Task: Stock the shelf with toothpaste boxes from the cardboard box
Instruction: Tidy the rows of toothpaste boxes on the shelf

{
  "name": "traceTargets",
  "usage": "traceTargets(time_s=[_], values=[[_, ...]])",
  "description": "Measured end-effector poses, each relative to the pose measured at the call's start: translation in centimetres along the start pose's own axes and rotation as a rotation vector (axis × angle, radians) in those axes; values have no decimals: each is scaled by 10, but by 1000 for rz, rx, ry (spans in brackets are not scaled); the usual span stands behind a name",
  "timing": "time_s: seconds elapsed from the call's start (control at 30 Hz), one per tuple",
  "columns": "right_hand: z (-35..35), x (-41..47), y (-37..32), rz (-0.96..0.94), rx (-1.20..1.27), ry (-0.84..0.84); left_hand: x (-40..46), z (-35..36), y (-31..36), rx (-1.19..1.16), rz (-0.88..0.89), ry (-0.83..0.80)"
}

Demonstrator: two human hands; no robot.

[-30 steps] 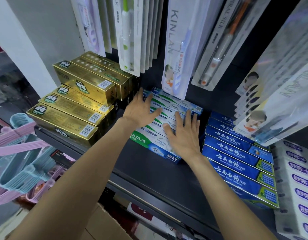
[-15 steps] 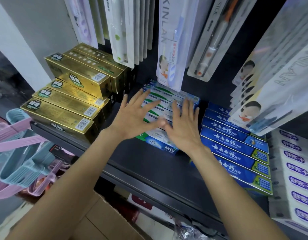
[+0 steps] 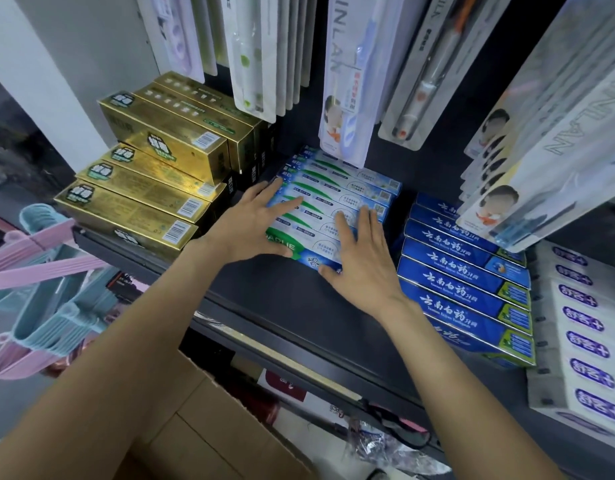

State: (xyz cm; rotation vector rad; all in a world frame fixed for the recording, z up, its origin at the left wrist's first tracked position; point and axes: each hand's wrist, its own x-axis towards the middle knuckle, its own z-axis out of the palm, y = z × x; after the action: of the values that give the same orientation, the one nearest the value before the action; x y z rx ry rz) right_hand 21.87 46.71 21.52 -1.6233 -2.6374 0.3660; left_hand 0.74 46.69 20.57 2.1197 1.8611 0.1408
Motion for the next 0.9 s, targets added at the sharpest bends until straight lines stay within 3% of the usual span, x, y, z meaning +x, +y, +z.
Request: traceTargets(time_s=[0.1,0.2,0.4,0.9], values=[[-16,3,7,69,183,45,-4,2,3,-28,-49,14],[-22,30,21,141,117,91,-4,2,6,-69,-59,26],[-15,76,36,291,60,14,-4,4,5,-84,-65,48],[-5,81,36,263,26,52,-5,4,5,-70,-57,45]])
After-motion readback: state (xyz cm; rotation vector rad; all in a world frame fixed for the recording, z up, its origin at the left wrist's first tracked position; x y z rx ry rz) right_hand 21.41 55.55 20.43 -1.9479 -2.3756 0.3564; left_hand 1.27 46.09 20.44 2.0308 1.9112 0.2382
